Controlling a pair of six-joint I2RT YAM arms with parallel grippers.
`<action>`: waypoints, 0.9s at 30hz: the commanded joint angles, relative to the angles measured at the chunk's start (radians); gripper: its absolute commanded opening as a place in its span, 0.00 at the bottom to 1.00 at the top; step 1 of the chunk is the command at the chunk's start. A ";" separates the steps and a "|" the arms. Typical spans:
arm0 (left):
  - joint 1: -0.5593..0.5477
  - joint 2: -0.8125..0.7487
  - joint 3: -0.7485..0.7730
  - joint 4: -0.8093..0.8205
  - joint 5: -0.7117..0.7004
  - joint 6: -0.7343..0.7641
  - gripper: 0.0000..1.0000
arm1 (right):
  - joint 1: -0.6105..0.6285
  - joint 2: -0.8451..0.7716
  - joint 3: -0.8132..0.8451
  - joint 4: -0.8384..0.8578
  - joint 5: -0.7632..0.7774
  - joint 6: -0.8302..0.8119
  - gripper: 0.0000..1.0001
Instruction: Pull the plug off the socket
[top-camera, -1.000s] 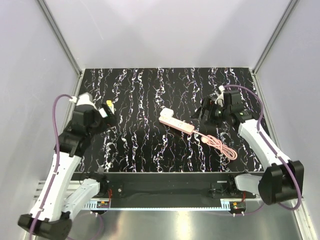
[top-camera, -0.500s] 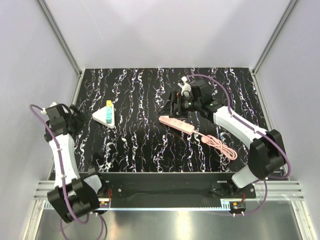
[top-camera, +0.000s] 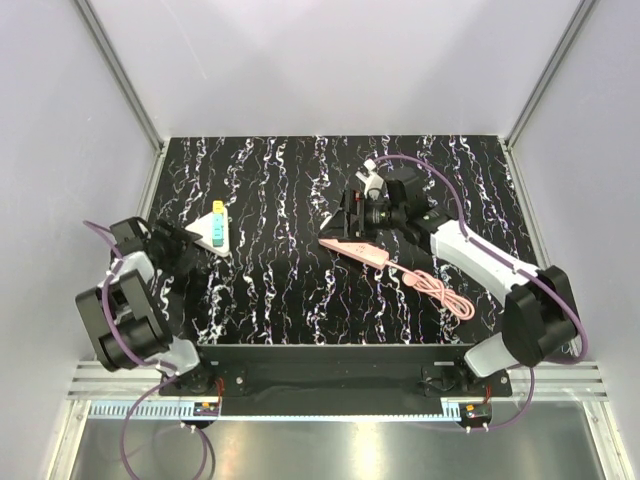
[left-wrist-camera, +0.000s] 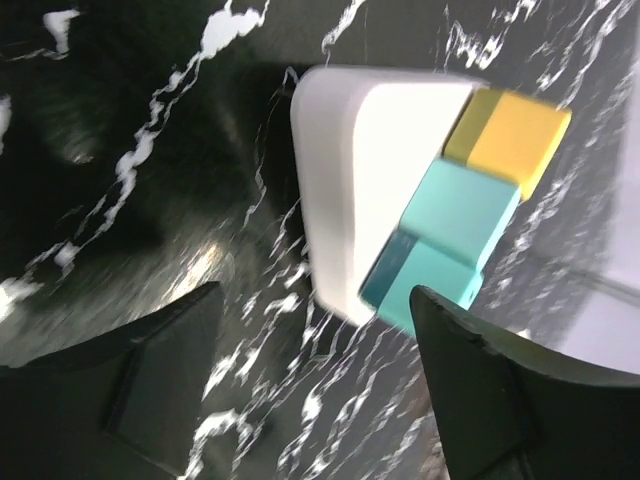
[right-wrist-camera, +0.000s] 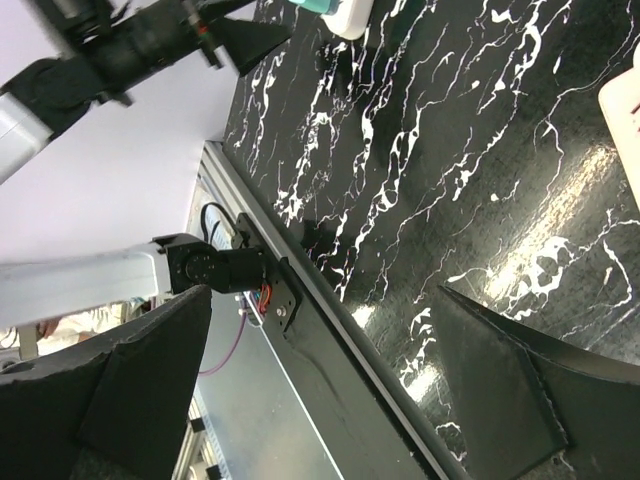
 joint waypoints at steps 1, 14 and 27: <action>0.005 0.070 -0.001 0.261 0.099 -0.149 0.77 | 0.003 -0.087 -0.018 0.039 -0.012 -0.039 0.98; 0.005 0.209 0.015 0.360 0.065 -0.201 0.66 | 0.003 -0.138 -0.065 0.042 0.029 -0.030 0.98; -0.006 0.297 -0.048 0.549 0.079 -0.267 0.64 | 0.003 -0.123 -0.070 0.085 0.018 0.029 0.98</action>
